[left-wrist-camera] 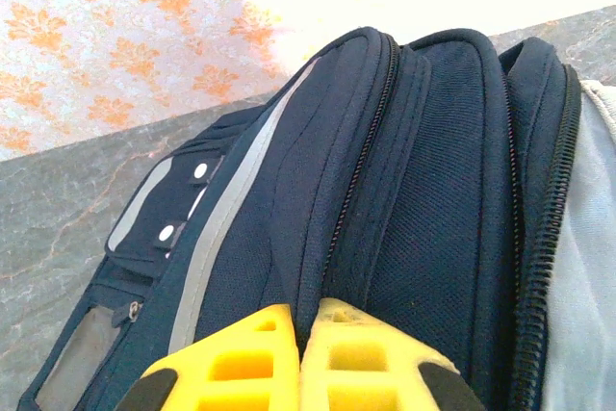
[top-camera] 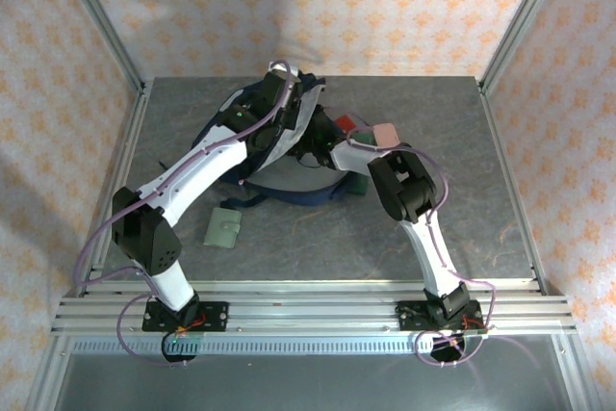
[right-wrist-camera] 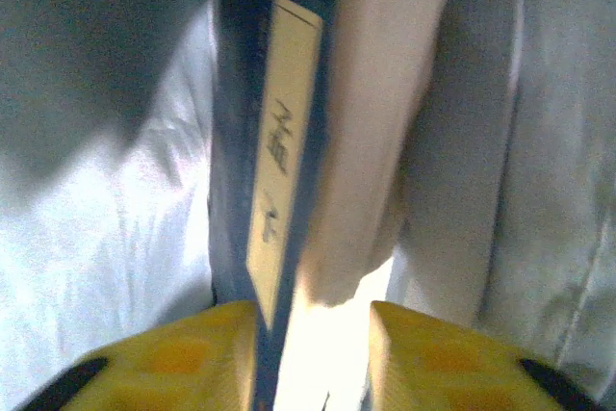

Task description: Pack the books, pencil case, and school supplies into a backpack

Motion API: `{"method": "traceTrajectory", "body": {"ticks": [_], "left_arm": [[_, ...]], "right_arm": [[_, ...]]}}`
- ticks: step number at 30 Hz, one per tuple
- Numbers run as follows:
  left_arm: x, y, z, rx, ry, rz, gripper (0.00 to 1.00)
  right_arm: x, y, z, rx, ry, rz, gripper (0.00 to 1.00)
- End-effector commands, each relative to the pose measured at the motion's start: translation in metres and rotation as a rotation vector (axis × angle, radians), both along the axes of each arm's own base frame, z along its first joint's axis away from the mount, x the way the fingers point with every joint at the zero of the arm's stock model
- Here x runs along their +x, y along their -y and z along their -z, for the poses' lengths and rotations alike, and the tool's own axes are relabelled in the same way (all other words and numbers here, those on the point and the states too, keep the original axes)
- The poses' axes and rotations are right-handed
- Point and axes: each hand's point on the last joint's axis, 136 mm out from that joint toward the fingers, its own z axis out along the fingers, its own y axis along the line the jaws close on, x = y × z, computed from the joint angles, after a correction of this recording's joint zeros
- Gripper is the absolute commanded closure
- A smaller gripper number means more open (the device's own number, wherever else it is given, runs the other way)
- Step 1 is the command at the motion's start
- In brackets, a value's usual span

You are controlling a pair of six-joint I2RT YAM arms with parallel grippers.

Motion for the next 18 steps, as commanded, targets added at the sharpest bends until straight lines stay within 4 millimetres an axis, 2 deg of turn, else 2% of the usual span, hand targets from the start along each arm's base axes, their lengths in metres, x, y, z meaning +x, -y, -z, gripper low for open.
{"method": "traceTrajectory", "body": {"ticks": [1, 4, 7, 9, 14, 18], "left_arm": [[0.002, 0.000, -0.045, -0.100, 0.136, -0.027, 1.00], [0.002, 0.003, -0.039, -0.127, 0.127, -0.025, 1.00], [0.005, 0.006, -0.033, -0.154, 0.116, -0.035, 1.00], [0.007, 0.006, -0.029, -0.168, 0.113, -0.052, 1.00], [0.011, -0.002, -0.018, -0.204, 0.124, -0.124, 1.00], [0.016, -0.010, -0.012, -0.271, 0.138, -0.171, 1.00]], "right_arm": [[0.009, 0.003, -0.014, 0.013, 0.029, 0.012, 0.83], [0.013, -0.007, -0.013, 0.043, 0.034, -0.016, 0.97], [0.009, -0.011, -0.016, 0.047, 0.040, -0.054, 0.97], [-0.001, -0.004, -0.023, 0.013, 0.067, -0.073, 0.92], [-0.048, 0.045, -0.040, -0.111, 0.142, -0.084, 0.72], [-0.087, 0.093, -0.050, -0.216, 0.186, -0.060, 0.68]]}}
